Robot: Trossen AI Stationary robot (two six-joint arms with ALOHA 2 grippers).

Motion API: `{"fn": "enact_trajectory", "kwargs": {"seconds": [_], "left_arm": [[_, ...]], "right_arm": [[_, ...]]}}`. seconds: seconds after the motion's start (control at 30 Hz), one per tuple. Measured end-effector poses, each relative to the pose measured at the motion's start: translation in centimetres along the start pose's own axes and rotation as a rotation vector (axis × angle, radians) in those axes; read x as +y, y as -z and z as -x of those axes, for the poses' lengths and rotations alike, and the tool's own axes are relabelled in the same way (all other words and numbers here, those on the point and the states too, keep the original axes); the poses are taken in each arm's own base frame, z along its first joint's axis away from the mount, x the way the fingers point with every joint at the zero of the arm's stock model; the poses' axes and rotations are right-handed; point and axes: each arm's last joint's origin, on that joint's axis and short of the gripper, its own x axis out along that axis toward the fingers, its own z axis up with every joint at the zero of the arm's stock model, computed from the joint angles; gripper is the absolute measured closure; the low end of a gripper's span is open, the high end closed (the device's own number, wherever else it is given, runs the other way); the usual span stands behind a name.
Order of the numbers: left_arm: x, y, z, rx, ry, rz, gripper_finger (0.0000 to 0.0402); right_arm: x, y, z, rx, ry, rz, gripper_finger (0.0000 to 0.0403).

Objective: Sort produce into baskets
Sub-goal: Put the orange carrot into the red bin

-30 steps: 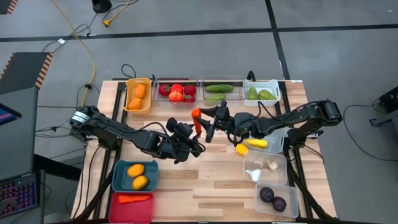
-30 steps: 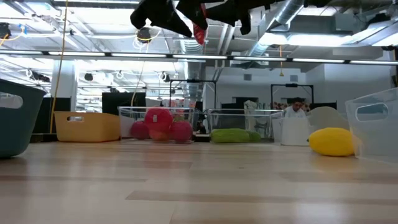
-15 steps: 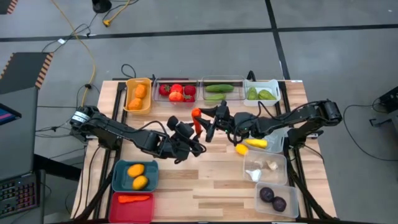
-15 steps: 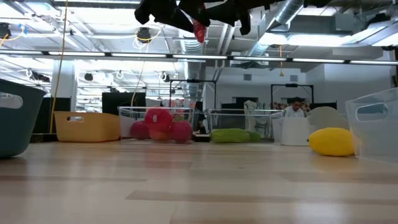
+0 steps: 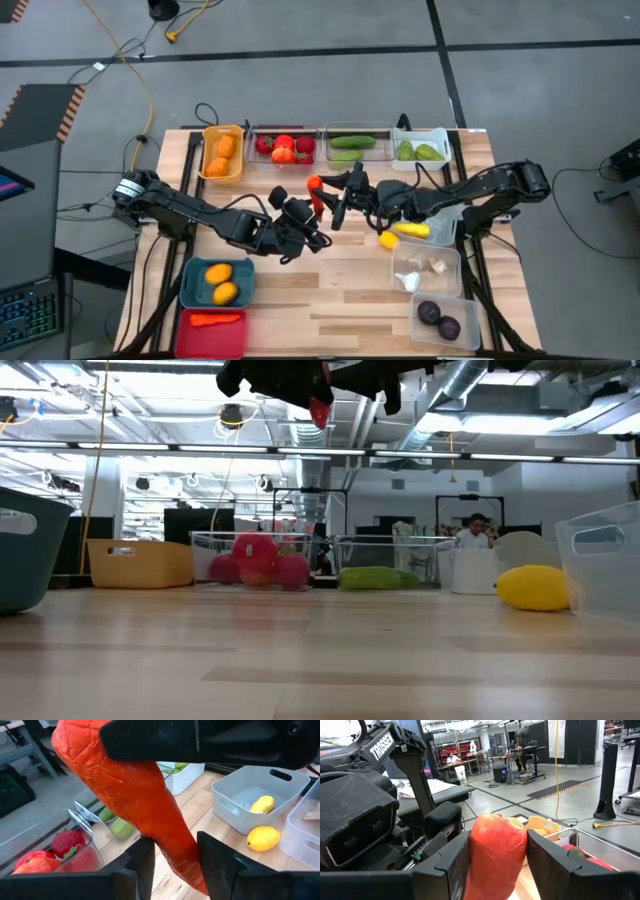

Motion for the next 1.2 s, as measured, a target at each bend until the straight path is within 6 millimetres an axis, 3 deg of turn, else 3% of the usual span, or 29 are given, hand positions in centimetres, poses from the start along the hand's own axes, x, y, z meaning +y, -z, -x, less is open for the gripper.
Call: {"fn": "enact_trajectory", "kwargs": {"seconds": [0.17,0.5,0.83,1.03,1.2], "left_arm": [[0.1,0.0,-0.1,0.000,-0.004,-0.001,0.0304],[0.1,0.1,-0.1,0.007,-0.010,-0.017,0.0302],[0.1,0.1,-0.1,0.009,-0.005,-0.026,0.0302],[0.0,0.0,0.1,0.042,0.070,-0.004,0.0302],[0.1,0.0,0.5,0.092,0.150,0.024,0.0302]], "right_arm": [[0.0,0.0,0.0,-0.001,0.001,0.000,0.0193],[0.0,0.0,0.0,0.004,0.001,0.000,0.0191],[-0.2,0.1,-0.1,0.014,-0.007,-0.027,0.0149],[-0.4,-0.3,0.1,0.019,-0.004,0.123,0.0148],[-0.4,-1.8,1.7,0.047,-0.011,0.164,0.0148]]}}
